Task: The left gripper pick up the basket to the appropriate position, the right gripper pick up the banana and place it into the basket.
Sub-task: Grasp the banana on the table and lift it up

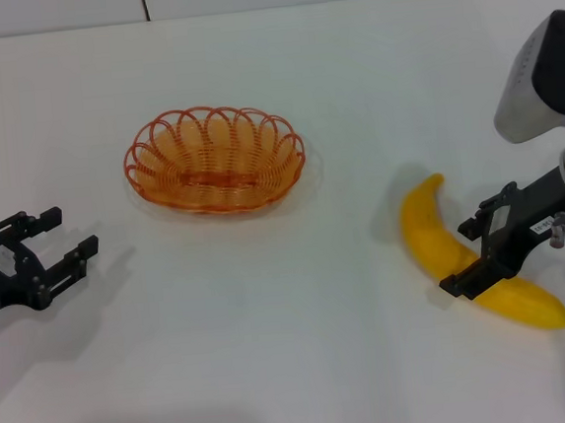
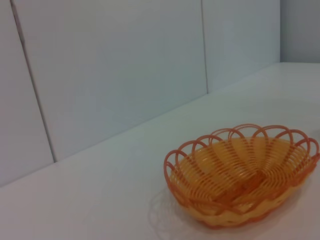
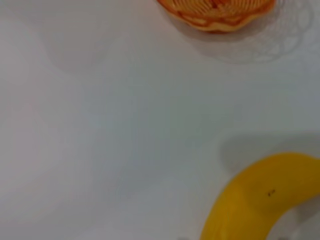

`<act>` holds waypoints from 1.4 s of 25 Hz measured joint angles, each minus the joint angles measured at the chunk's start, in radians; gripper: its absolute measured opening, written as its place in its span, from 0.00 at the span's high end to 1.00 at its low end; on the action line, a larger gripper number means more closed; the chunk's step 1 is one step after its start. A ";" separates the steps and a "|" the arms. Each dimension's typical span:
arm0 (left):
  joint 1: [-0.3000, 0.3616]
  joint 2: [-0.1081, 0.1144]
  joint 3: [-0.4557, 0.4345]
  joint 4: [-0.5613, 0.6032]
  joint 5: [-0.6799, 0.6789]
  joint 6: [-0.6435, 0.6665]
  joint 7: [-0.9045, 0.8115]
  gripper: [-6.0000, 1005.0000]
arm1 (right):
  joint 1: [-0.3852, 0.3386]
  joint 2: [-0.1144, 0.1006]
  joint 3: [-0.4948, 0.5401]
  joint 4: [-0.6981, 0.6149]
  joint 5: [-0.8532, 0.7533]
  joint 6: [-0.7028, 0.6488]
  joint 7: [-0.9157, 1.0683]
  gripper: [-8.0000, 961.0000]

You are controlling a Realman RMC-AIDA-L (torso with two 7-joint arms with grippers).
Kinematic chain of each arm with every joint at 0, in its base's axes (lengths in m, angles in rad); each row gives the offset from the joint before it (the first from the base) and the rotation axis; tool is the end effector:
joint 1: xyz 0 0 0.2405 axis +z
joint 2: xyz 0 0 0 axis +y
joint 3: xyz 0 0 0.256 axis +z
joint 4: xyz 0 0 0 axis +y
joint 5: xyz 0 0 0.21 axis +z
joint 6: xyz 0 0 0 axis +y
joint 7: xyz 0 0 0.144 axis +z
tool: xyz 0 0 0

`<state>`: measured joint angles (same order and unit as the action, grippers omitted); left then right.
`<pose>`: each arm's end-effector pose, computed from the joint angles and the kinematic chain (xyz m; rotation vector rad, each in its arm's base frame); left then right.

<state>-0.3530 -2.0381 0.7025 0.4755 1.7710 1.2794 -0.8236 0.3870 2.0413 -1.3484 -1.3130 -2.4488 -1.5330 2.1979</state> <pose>-0.3486 0.3008 0.0027 -2.3956 -0.3853 -0.4541 0.2501 0.3135 0.0065 -2.7610 0.8206 -0.4488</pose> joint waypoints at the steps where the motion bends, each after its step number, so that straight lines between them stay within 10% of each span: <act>1: 0.000 0.000 0.000 0.000 0.000 0.000 0.000 0.41 | 0.003 0.000 -0.001 0.007 -0.003 0.003 0.001 0.08; 14: -0.003 -0.001 0.000 0.000 -0.001 0.000 0.000 0.41 | 0.027 -0.001 -0.002 0.052 -0.014 0.018 0.011 0.08; 25: -0.003 -0.001 -0.001 0.000 -0.001 0.000 0.000 0.41 | 0.041 -0.001 -0.002 0.041 -0.013 0.002 0.016 0.48; 35: -0.009 -0.001 0.000 0.000 -0.001 0.008 0.000 0.41 | 0.055 -0.005 0.028 -0.062 -0.008 -0.042 0.016 0.51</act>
<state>-0.3621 -2.0387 0.7024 0.4755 1.7699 1.2871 -0.8237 0.4416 2.0367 -1.3205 -1.3747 -2.4568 -1.5745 2.2144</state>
